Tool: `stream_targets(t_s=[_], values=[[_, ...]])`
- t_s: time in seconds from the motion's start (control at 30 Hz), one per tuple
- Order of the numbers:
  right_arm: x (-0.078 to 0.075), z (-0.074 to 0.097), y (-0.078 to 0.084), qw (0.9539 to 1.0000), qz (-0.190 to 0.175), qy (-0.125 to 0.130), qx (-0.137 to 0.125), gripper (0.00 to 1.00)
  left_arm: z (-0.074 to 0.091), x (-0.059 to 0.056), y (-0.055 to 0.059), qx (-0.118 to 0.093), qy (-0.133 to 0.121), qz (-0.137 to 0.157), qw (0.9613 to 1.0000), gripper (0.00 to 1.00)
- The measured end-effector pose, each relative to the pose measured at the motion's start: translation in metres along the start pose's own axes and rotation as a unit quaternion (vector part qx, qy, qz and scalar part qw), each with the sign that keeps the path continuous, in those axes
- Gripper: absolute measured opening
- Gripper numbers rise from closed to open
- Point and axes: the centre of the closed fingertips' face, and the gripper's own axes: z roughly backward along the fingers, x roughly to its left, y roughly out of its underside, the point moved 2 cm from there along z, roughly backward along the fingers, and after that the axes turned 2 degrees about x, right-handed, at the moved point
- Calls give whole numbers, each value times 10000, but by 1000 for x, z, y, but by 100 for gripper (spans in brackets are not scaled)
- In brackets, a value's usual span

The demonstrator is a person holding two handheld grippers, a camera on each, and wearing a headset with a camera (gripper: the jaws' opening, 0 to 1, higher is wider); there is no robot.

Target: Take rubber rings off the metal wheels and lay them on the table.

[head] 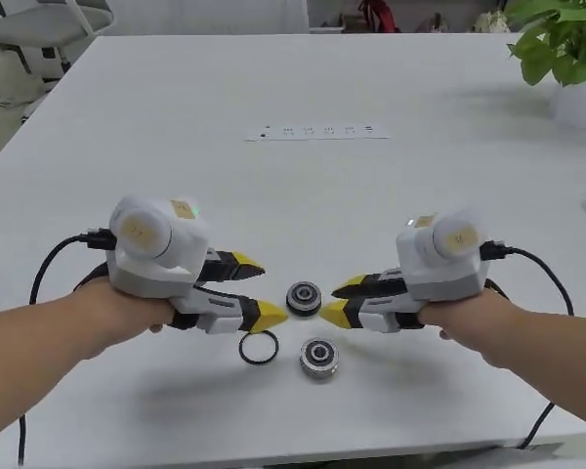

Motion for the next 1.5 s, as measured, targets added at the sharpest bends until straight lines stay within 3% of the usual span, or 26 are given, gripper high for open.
stream_targets(t_s=[0.43, 1.2, 1.5], values=[[1, -11, -2, 10000, 45, 15, -28, 20, -13, 6, 6, 76, 23, 94, 9999, 41], [-1, -12, -3, 9999, 34, 80, -105, 20, -37, 7, -7, 8, 92, 214, 9997, 32], [-2, -11, -2, 9999, 6, 75, -131, 20, -46, 4, -5, 131, 120, 70, 9998, 25]])
